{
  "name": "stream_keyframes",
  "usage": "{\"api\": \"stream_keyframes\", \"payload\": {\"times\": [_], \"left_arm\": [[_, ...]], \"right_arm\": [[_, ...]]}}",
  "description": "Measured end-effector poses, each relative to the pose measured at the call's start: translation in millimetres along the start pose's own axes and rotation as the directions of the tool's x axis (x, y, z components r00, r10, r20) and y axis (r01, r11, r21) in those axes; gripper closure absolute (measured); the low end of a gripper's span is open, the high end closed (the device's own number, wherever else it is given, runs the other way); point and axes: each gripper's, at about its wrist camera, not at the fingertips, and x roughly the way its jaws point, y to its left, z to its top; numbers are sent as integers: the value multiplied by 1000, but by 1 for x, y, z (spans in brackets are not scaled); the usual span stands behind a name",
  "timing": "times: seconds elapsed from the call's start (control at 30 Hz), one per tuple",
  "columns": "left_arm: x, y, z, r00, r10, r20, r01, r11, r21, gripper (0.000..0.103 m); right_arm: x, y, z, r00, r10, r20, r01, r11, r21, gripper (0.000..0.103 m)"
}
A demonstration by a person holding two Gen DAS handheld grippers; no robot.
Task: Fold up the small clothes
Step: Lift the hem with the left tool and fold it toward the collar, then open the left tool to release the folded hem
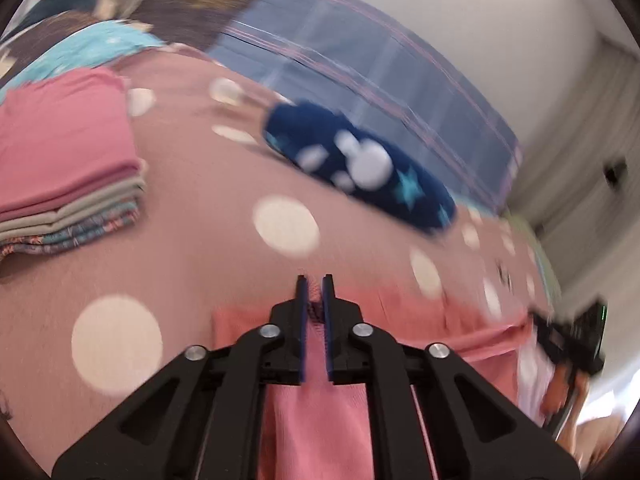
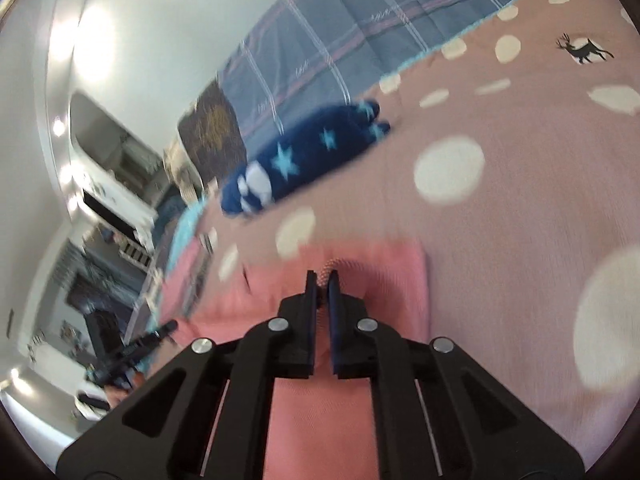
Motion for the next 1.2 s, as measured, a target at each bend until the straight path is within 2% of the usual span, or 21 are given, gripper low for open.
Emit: {"api": "stream_keyframes", "payload": {"times": [0.03, 0.1, 0.17, 0.23, 0.33, 0.4, 0.43, 0.47, 0.5, 0.53, 0.57, 0.63, 0.67, 0.73, 0.8, 0.87, 0.9, 0.97, 1.0, 1.1, 1.2], "left_arm": [[1, 2, 2, 1000, 19, 18, -19, 1000, -6, 74], [1, 4, 2, 999, 43, 21, -44, 999, 9, 66], [2, 5, -2, 1000, 19, -9, -18, 999, 41, 62], [11, 2, -8, 997, 45, -62, -38, 994, 102, 54], [32, 0, -12, 985, 97, -144, -75, 986, 152, 54], [46, 2, -13, 975, 139, -171, -110, 979, 172, 54], [53, 1, -12, 971, 154, -184, -120, 976, 184, 60], [57, 1, -12, 970, 153, -187, -117, 975, 188, 74], [60, 0, -10, 970, 145, -193, -108, 976, 189, 101], [58, -2, -6, 974, 134, -184, -102, 979, 175, 101], [52, -4, -4, 981, 115, -158, -88, 982, 167, 101], [33, -14, 1, 994, 67, -83, -51, 981, 186, 101], [23, -18, 4, 998, 47, -52, -36, 979, 201, 101], [13, -26, 9, 999, 42, -8, -39, 970, 239, 101], [19, -31, 13, 998, 61, -2, -58, 965, 256, 101], [38, -30, 13, 994, 102, -41, -87, 957, 277, 101], [53, -28, 9, 986, 148, -79, -119, 948, 295, 100], [65, -21, 2, 970, 211, -123, -165, 937, 308, 97], [63, -17, -3, 966, 224, -127, -177, 935, 306, 97], [33, -10, -13, 978, 186, -97, -150, 944, 295, 85], [-19, -3, -33, 988, 144, -58, -121, 949, 290, 74]], "right_arm": [[5, -4, 9, 999, -35, 24, 35, 999, 32, 92], [13, -8, 16, 995, -100, 28, 98, 994, 53, 83], [15, -5, 15, 995, -99, -1, 99, 995, 13, 75], [13, -2, 10, 992, -129, -2, 129, 990, -55, 69], [19, -9, 11, 984, -177, -34, 173, 981, -91, 69], [31, -12, 12, 982, -174, -80, 165, 981, -102, 67], [37, -11, 12, 979, -178, -96, 166, 979, -117, 62], [44, -9, 12, 976, -188, -106, 173, 975, -139, 60], [52, -5, 13, 971, -209, -112, 188, 967, -174, 57], [59, -3, 14, 968, -223, -119, 196, 960, -202, 56], [65, -2, 14, 965, -232, -125, 202, 955, -218, 57], [72, 2, 16, 962, -237, -138, 200, 951, -236, 99], [64, 7, 16, 970, -220, -104, 192, 954, -231, 100], [46, 16, 18, 985, -172, -35, 159, 958, -238, 100], [35, 19, 22, 986, -164, 2, 160, 960, -229, 100], [38, 15, 26, 980, -197, 10, 194, 956, -219, 99], [45, 9, 27, 976, -217, -8, 211, 956, -206, 99], [59, -5, 25, 963, -262, -67, 247, 954, -171, 89], [62, -11, 22, 954, -289, -81, 275, 949, -154, 76], [43, -15, 9, 963, -261, -70, 248, 957, -148, 74], [8, -14, -13, 971, -232, -58, 218, 958, -185, 71]]}}
